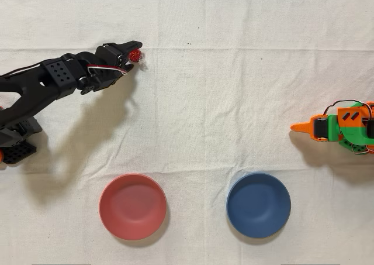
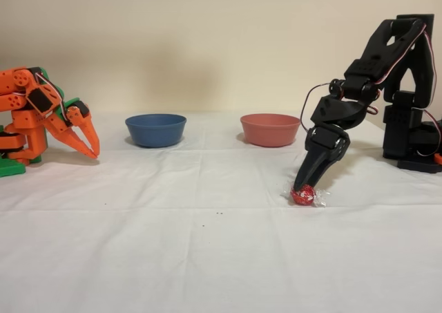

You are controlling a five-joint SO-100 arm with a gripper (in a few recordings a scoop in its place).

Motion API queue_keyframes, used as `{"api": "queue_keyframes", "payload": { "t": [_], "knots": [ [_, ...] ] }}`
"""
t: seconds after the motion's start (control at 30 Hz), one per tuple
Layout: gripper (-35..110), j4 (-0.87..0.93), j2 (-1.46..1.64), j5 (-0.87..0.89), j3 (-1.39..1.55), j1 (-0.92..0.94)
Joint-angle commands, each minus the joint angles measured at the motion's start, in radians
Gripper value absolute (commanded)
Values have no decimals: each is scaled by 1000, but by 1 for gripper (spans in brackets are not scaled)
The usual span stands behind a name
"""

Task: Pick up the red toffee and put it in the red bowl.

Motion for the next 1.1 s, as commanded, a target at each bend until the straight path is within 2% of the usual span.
{"api": "queue_keyframes", "payload": {
  "t": [0.0,0.1,0.53,1.07],
  "knots": [
    [22,-2,3,-11,-46,-3],
    [18,-2,-3,-8,-55,-3],
    [23,28,9,12,-69,-6],
    [21,57,112,25,6,-31]
  ]
}}
